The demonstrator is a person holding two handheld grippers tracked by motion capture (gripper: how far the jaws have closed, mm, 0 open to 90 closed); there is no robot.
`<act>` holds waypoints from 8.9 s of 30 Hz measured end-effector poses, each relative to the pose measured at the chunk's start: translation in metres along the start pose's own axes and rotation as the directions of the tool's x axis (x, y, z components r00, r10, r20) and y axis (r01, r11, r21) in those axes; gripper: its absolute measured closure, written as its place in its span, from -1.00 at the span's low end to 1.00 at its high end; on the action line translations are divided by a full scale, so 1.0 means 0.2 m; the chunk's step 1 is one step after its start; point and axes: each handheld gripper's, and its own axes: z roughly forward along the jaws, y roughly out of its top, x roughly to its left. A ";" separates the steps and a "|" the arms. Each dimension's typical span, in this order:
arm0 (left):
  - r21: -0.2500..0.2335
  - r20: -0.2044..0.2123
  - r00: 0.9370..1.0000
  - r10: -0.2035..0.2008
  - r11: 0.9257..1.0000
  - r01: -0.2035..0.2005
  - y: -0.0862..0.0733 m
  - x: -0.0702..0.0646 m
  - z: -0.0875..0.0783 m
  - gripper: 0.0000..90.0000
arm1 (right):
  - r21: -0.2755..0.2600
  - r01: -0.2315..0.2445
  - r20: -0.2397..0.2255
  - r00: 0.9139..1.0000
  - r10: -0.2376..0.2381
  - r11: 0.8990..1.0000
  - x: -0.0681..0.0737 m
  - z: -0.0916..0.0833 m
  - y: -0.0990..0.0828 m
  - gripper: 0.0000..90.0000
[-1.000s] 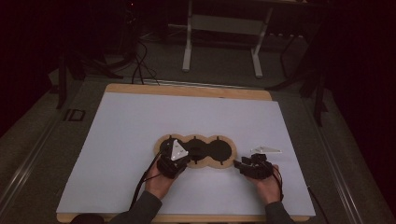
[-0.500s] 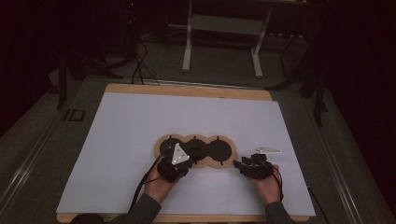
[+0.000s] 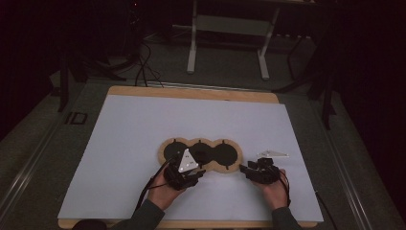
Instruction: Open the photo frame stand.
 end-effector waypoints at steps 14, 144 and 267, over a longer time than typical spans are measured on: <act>-0.039 -0.012 0.999 0.048 0.998 -0.049 0.10 0.06 -0.03 0.19 | 0.001 0.003 0.000 1.000 -0.003 1.000 0.00 0.00 0.00 0.22; -0.023 -0.066 0.998 0.001 1.000 -0.003 0.05 0.24 0.16 0.50 | -0.111 -0.074 -0.053 0.996 0.068 0.991 -0.03 -0.13 0.11 0.04; -0.138 -0.045 0.919 -0.393 0.913 0.384 -0.39 0.60 -0.35 -0.12 | -0.055 0.020 -0.286 0.958 -0.035 0.998 0.17 -0.09 0.43 0.19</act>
